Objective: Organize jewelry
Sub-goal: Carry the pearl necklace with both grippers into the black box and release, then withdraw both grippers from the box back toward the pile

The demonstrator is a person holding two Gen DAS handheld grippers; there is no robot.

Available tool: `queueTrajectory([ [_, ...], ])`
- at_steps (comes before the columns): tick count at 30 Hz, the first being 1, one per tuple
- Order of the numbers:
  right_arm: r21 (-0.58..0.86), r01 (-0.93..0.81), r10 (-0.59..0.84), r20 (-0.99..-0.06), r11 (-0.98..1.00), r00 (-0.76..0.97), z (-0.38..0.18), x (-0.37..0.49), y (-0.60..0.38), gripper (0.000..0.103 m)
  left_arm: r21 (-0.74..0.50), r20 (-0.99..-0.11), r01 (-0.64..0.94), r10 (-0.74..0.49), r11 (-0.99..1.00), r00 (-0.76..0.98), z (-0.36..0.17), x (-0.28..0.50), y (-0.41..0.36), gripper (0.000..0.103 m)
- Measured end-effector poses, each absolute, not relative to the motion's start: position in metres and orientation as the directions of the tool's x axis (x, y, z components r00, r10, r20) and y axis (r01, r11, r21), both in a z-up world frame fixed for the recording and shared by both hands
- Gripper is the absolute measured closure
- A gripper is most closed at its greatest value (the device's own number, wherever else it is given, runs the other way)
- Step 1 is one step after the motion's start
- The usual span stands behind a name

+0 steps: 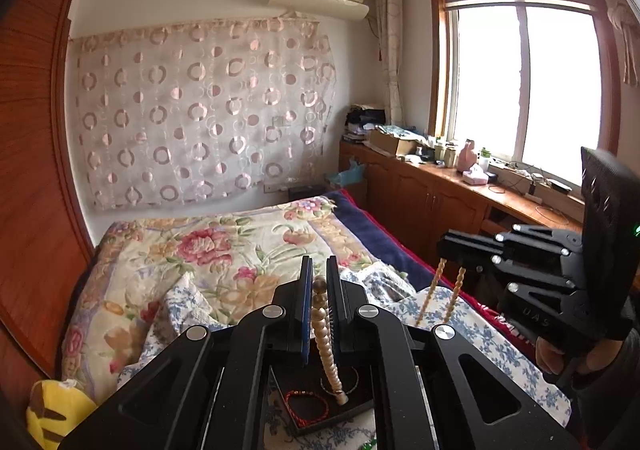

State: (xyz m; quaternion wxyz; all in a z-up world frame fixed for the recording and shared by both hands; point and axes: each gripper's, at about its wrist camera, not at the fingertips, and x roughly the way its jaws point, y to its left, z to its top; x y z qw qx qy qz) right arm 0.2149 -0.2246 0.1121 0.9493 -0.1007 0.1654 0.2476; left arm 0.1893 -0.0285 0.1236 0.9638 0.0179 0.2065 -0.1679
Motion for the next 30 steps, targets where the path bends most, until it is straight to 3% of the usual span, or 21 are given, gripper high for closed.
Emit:
queueTrajectory([
  [10,-0.11,-0.561,0.47,-0.429,0.821,0.771,0.086,0.25,-0.195,0.097,-0.073,-0.535,0.31,-0.3,0.948,0.79,0.049,0.231,-0.017,0.097],
  [21,-0.061,-0.573,0.454,-0.544,0.818,0.706,0.026,0.266,-0.182,0.097,-0.089,-0.586,0.3,-0.293,0.95,0.755,0.017,0.237,-0.012,0.097],
  [28,-0.044,-0.566,0.446,-0.568,0.823,0.692,0.002,0.259,-0.18,0.096,-0.085,-0.63,0.276,-0.266,0.957,0.729,-0.014,0.224,-0.008,0.096],
  [30,-0.028,-0.551,0.441,-0.567,0.834,0.696,0.0,0.256,-0.184,0.091,-0.077,-0.64,0.269,-0.254,0.96,0.725,-0.02,0.216,-0.006,0.096],
])
